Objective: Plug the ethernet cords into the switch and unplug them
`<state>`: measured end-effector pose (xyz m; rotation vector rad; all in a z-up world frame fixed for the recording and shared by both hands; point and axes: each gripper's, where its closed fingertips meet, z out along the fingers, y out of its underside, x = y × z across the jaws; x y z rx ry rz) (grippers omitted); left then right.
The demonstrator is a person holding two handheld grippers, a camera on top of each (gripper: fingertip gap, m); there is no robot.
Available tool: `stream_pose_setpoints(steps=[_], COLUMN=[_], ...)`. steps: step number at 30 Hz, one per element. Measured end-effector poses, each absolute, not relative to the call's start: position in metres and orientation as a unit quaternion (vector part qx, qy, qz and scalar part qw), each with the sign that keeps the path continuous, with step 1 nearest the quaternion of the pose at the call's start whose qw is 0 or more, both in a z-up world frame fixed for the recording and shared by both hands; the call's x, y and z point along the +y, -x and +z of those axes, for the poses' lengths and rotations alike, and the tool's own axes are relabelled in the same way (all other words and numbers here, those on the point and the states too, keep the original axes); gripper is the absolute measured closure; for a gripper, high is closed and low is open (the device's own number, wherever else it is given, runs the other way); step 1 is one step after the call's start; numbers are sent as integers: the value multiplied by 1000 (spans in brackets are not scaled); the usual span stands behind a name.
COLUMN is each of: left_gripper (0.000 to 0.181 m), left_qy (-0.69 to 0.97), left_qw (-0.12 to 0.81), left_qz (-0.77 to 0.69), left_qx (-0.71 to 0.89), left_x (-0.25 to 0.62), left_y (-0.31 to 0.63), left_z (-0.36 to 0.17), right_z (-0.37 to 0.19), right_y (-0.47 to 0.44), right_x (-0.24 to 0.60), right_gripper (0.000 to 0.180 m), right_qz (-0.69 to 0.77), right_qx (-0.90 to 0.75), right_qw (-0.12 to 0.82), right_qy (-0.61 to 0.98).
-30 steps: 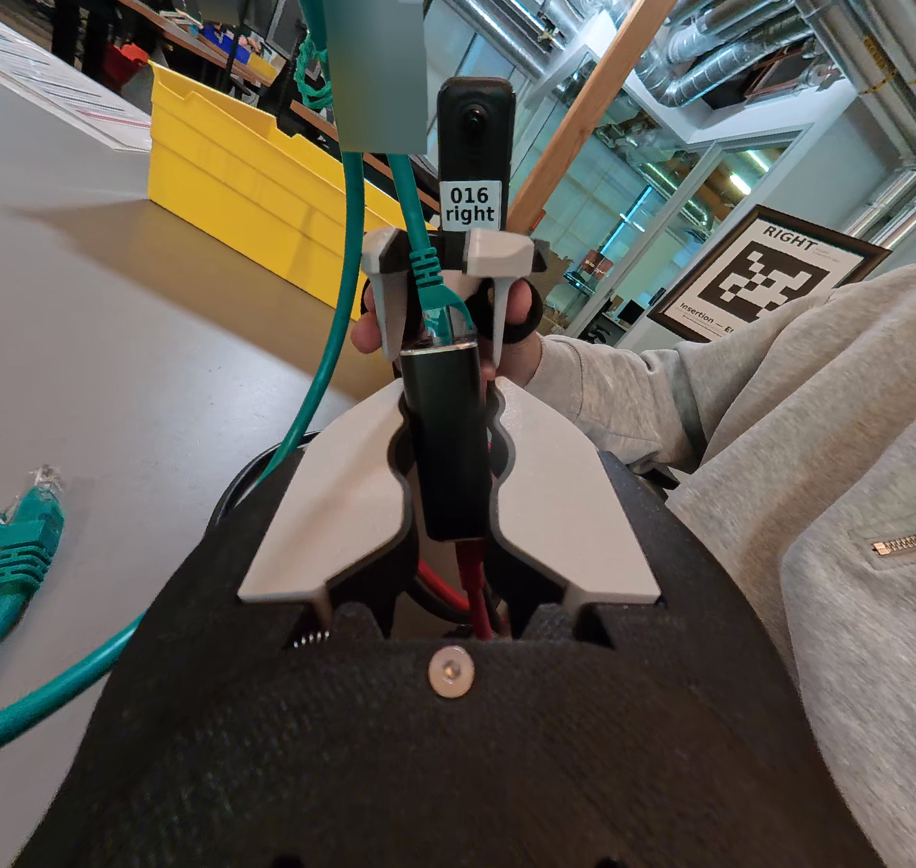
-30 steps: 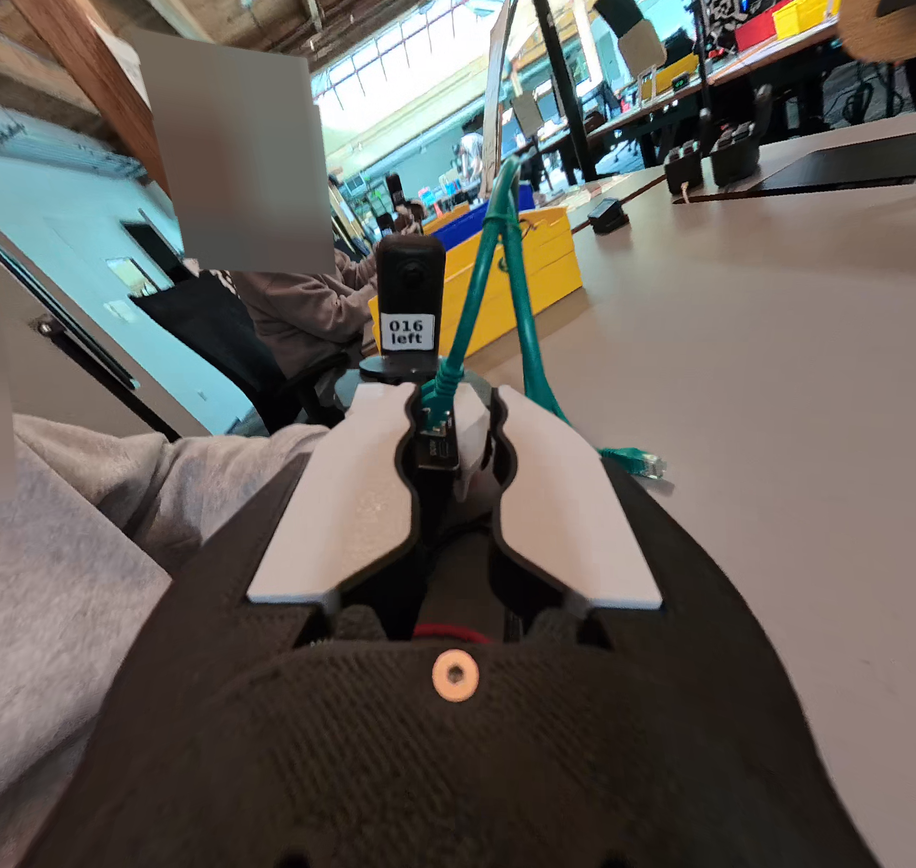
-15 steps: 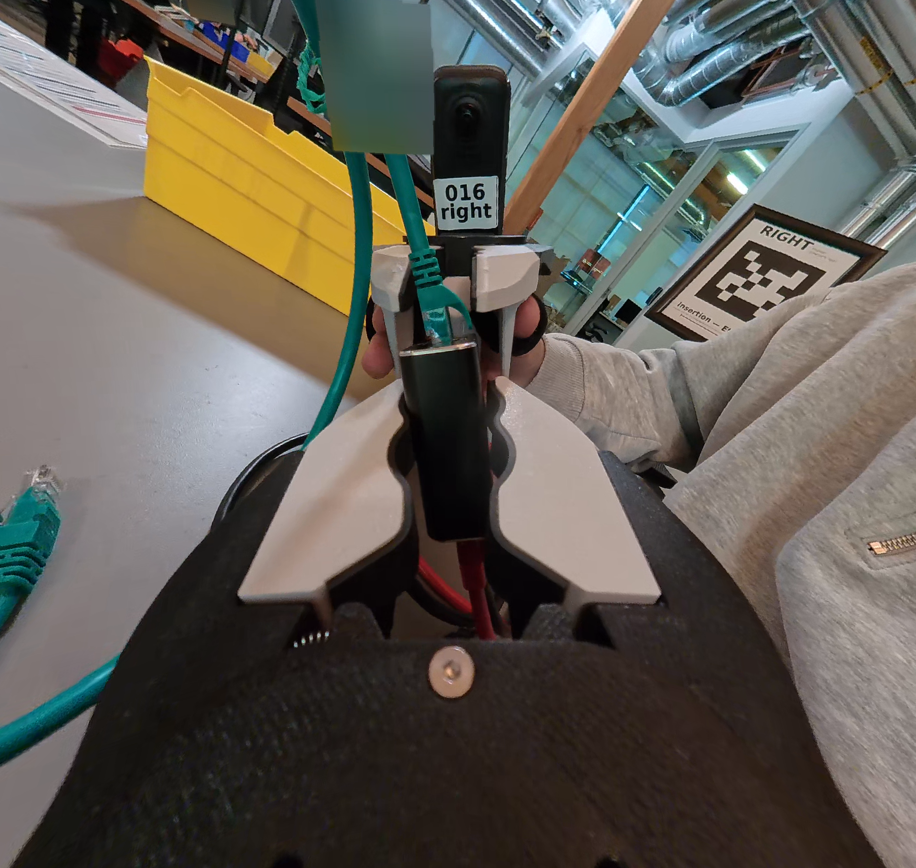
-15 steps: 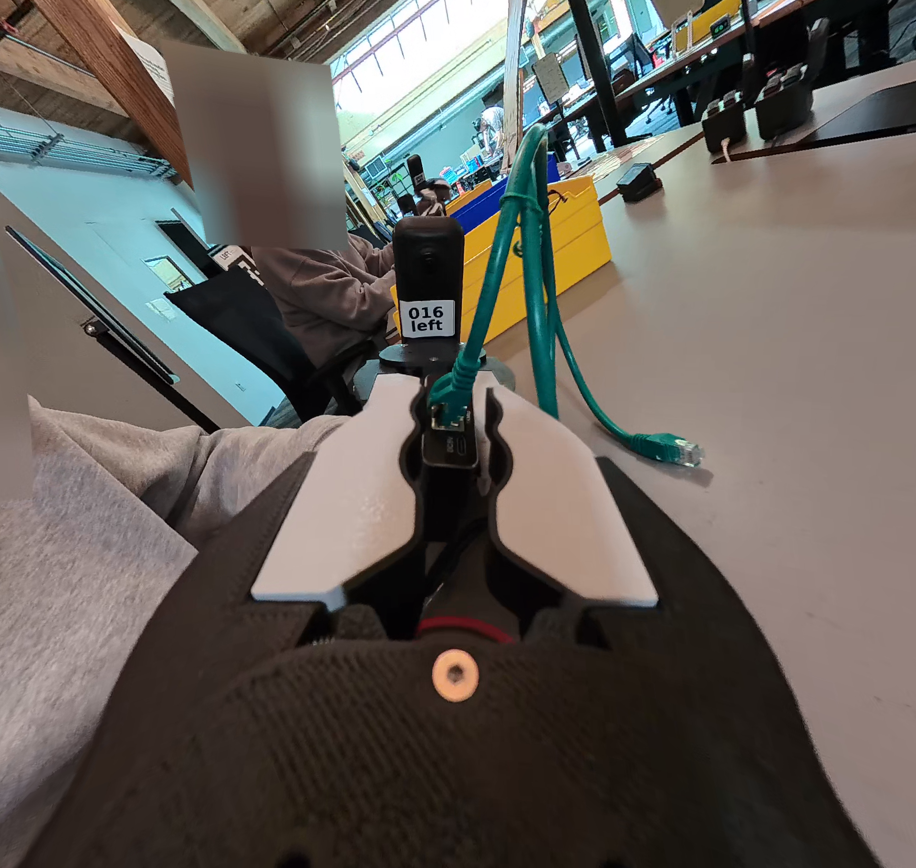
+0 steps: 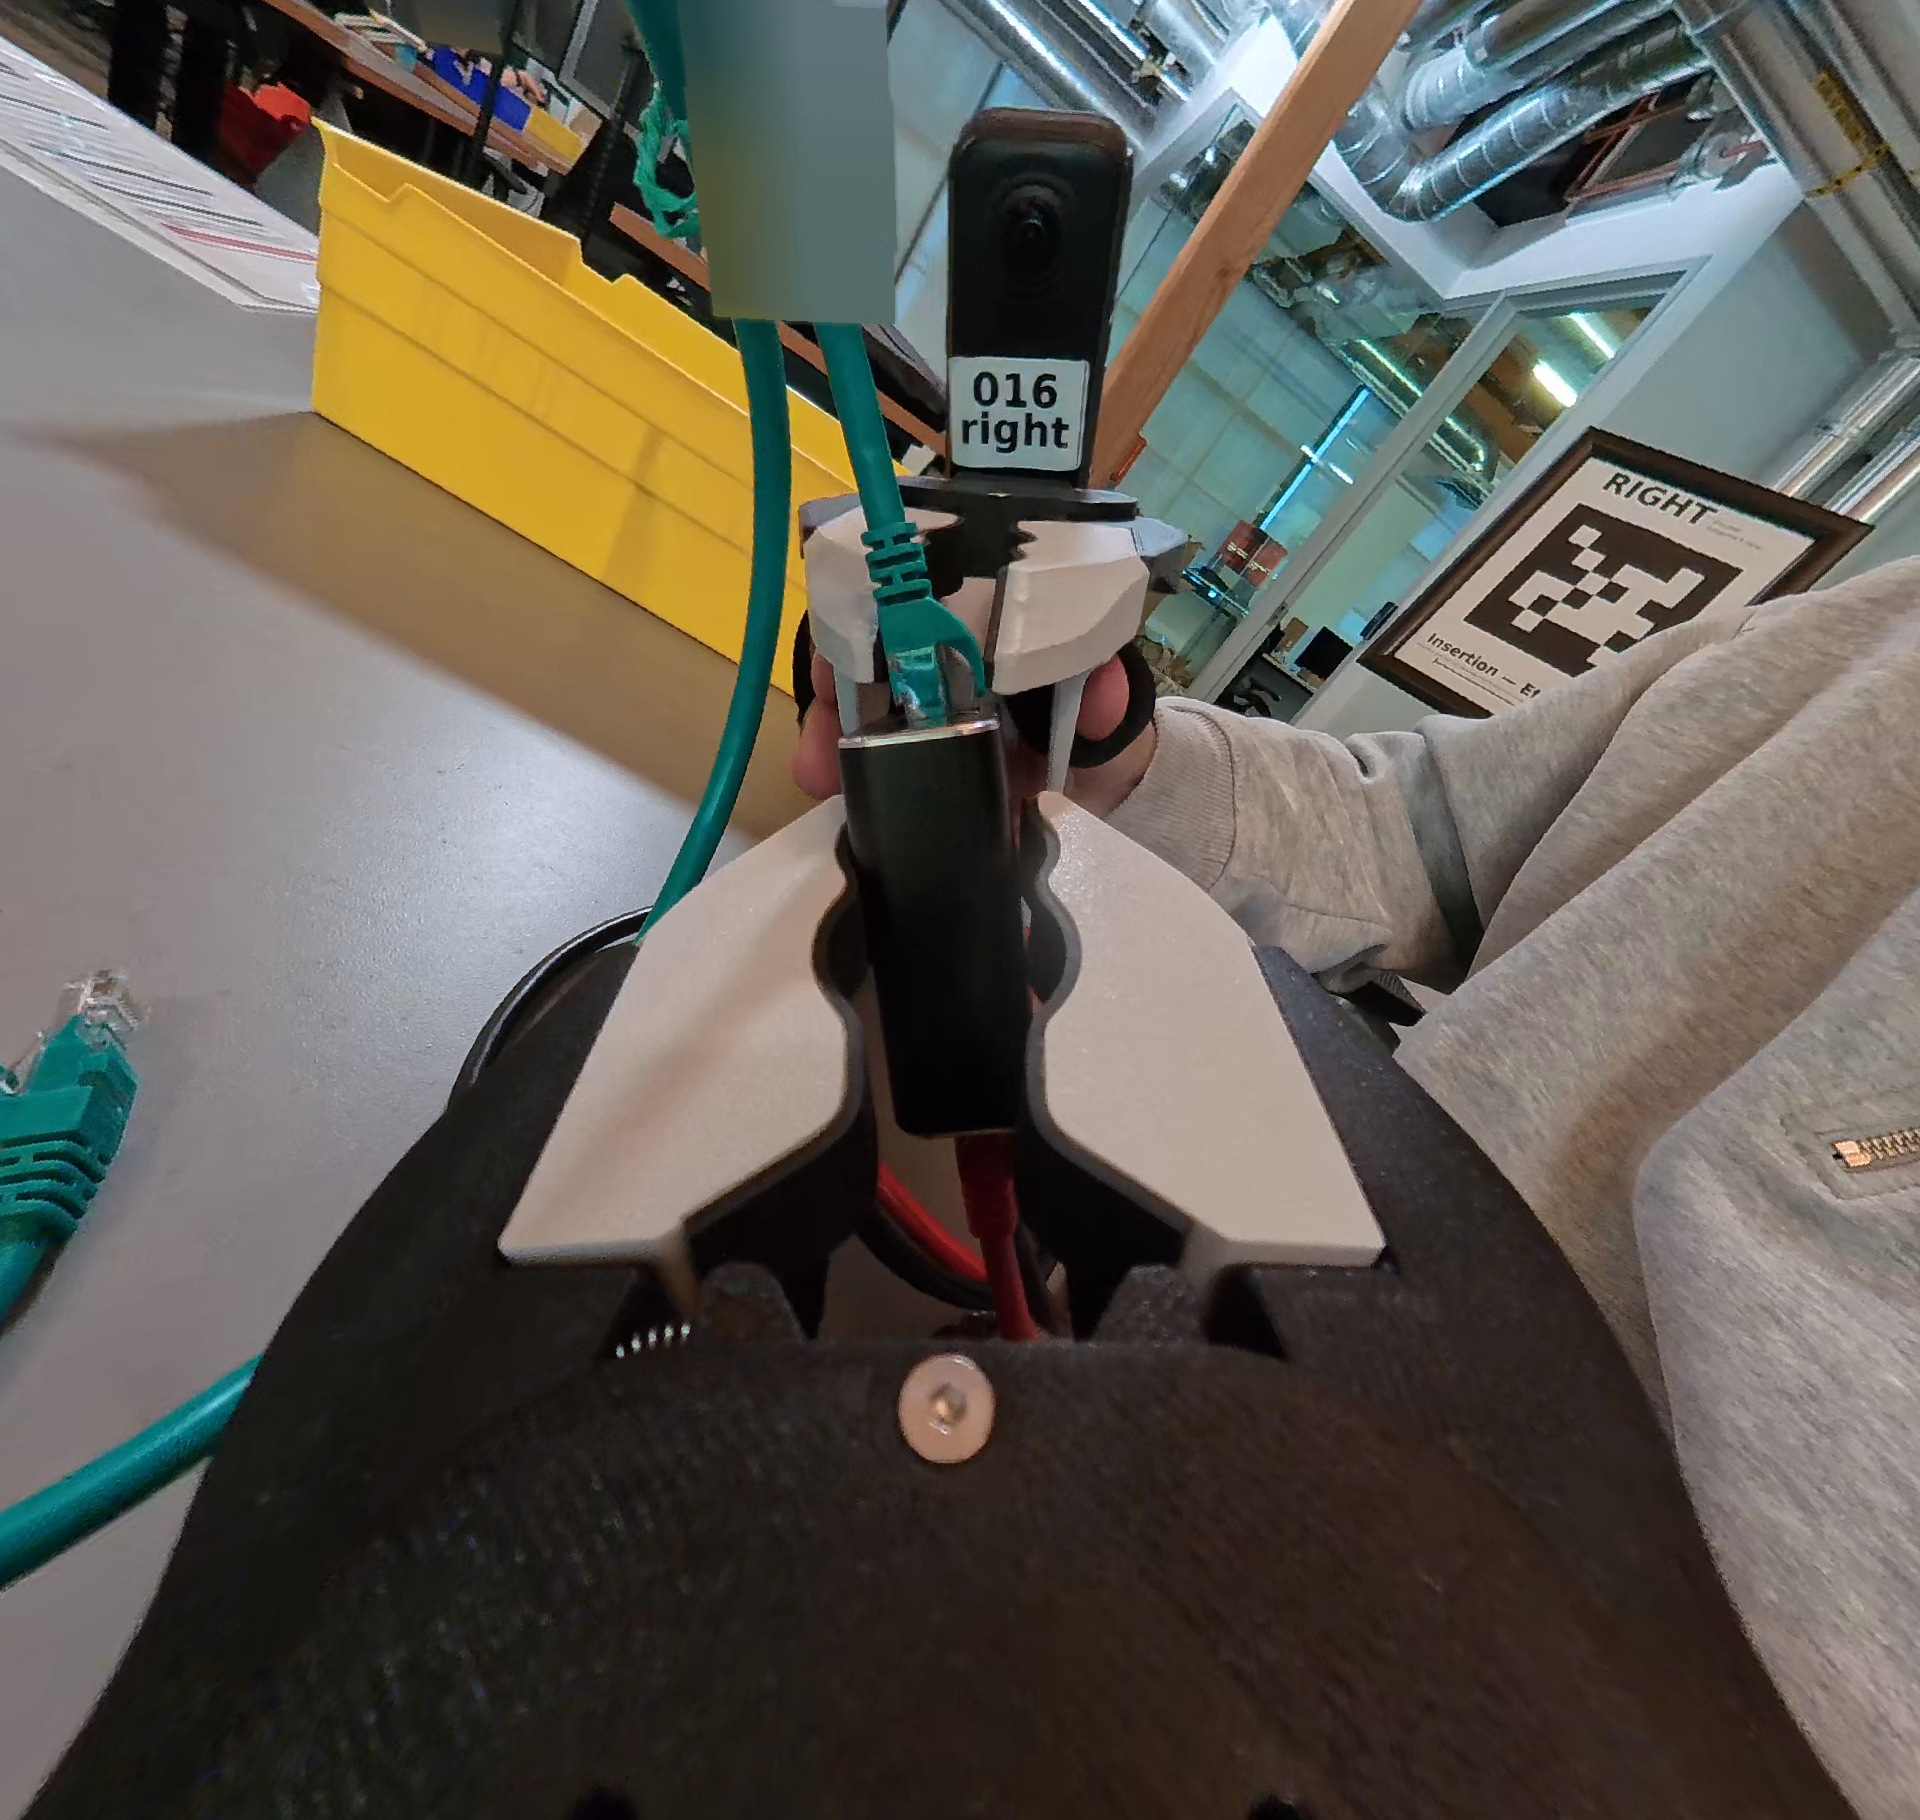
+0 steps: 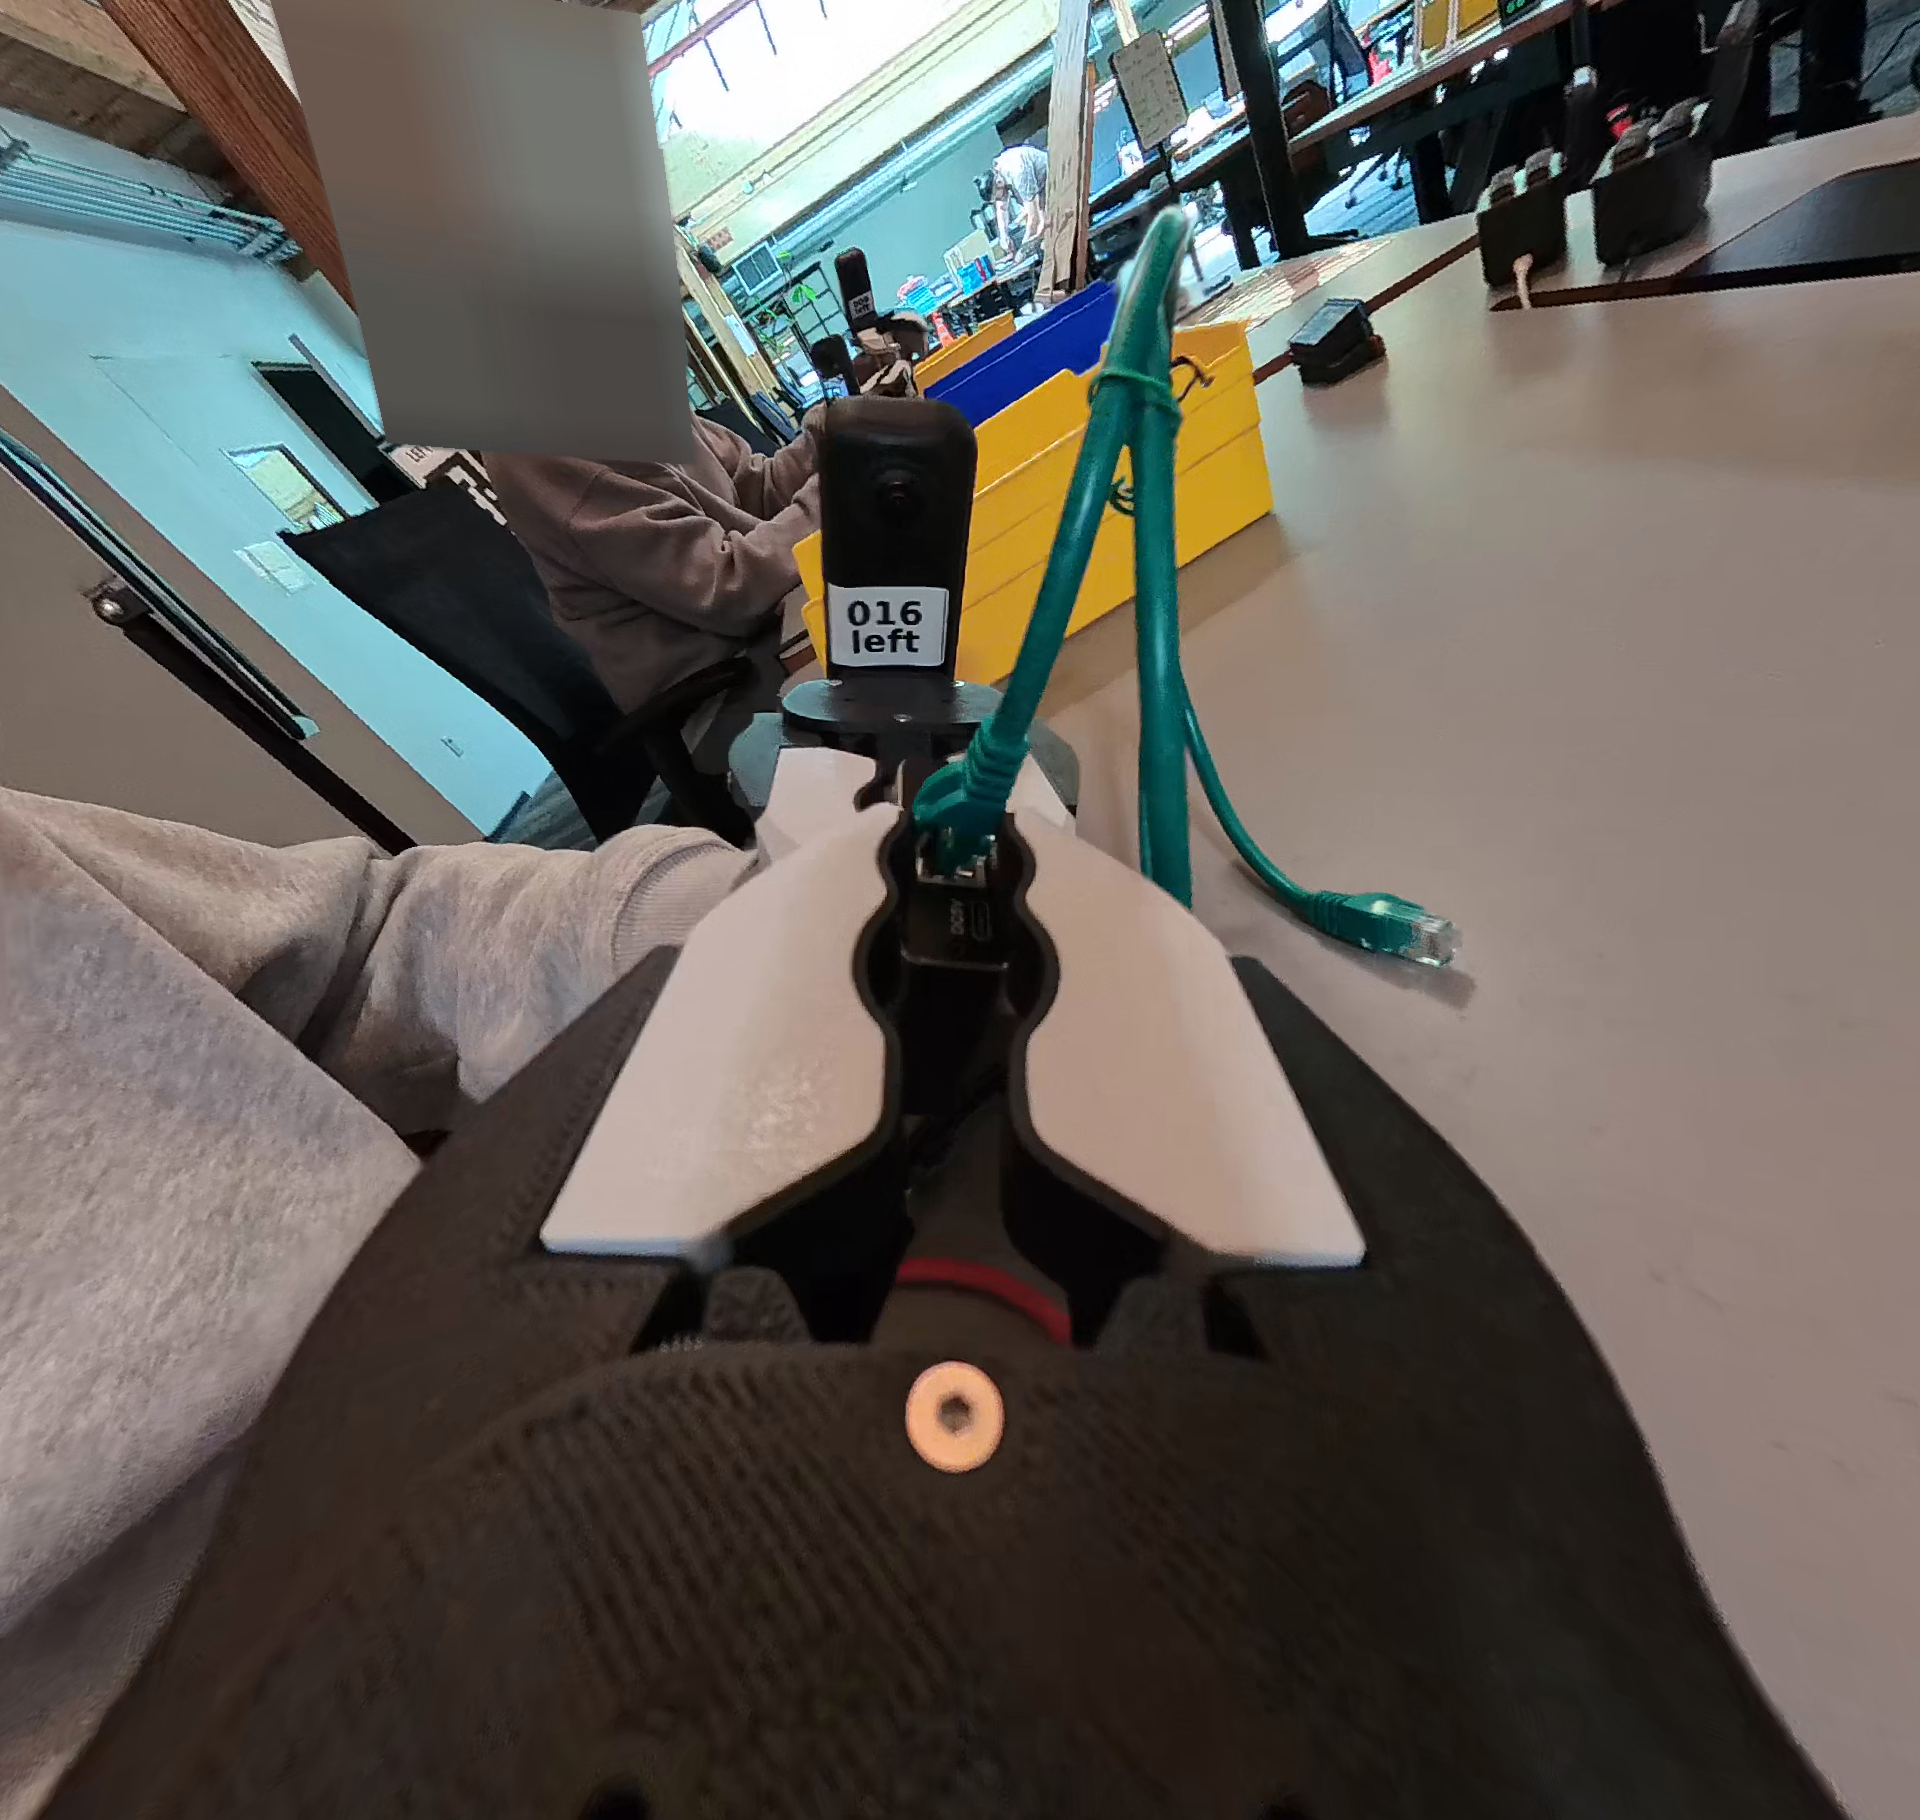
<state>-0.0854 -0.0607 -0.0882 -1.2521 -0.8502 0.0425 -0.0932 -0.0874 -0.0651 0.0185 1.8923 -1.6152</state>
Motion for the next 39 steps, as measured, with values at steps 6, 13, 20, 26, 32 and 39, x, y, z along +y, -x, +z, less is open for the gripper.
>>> stream_pose_setpoints(steps=[6,13,20,26,32,39], left_gripper=[154,153,152,151,152,154], left_qy=[566,560,543,502,532,467], left_qw=[724,729,739,761,729,763], left_qz=[18,21,-8,-26,-28,34], left_qx=[-394,-394,-400,-411,-429,-446], left_x=[-62,-61,-60,-65,-44,-95], left_y=[87,87,89,94,90,97], left_z=[-90,-86,-79,-71,-88,-70], right_z=[-67,-64,-56,-49,-19,18], right_y=[94,94,97,104,160,176], right_x=[-88,-88,-90,-97,-88,-50], right_gripper=[165,167,167,168,168,168], right_qz=[-628,-643,-665,-682,-738,-752], right_qx=[727,727,716,705,646,652], right_qw=[278,240,213,194,143,54], right_qy=[8,23,8,-25,-134,-80])
